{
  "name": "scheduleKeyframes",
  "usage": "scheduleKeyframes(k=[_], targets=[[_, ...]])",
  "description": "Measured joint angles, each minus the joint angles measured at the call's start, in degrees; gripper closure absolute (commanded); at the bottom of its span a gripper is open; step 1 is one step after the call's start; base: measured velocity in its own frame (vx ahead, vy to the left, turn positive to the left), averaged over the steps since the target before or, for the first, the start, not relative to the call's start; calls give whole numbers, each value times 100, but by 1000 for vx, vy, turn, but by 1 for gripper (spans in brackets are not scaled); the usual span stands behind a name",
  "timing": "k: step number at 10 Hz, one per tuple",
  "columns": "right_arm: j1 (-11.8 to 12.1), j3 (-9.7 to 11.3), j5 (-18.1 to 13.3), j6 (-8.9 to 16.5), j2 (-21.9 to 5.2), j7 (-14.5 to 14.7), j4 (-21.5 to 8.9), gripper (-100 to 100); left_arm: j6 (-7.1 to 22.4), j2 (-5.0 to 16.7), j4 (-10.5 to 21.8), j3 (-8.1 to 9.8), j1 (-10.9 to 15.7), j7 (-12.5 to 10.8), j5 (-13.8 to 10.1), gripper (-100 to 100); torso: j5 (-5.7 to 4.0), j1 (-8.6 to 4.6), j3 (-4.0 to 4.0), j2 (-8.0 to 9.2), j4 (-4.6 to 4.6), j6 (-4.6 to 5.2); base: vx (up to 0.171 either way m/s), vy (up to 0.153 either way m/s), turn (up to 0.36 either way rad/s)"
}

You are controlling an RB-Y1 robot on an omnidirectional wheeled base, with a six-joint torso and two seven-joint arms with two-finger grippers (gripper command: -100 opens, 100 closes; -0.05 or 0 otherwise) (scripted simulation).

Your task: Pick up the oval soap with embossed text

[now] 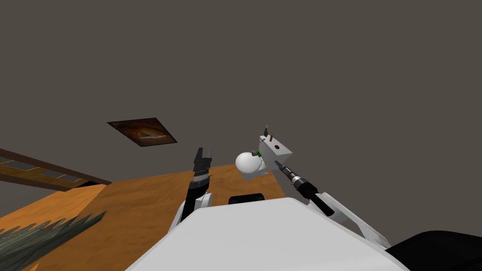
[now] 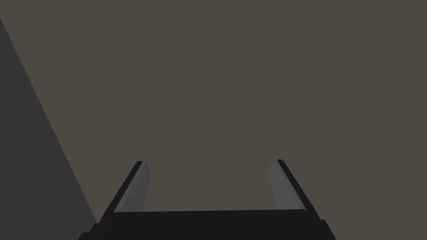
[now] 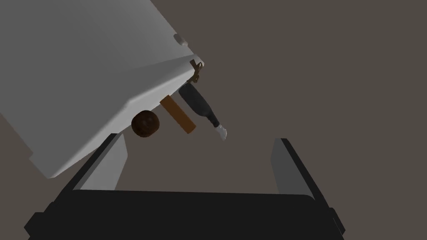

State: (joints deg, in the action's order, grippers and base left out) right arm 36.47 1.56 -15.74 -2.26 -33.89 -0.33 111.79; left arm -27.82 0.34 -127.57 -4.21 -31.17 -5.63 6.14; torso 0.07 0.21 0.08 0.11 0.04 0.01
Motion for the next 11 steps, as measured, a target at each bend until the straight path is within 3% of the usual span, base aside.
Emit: scheduleKeyframes(k=[4, 11], targets=[[10, 101, -147, 261, -716, 52, -424, -100, 0, 1, 0, 0, -1, 0, 0, 0, -4, -17, -16, -28, -6, -1, 50, 40, 61], [-49, 232, -334, 254, -1753, 145, -1041, -100, 0, 1, 0, 1, -1, 0, 0, 0, -10, -46, -23, -40, -9, -2, 77, -24, 31]])
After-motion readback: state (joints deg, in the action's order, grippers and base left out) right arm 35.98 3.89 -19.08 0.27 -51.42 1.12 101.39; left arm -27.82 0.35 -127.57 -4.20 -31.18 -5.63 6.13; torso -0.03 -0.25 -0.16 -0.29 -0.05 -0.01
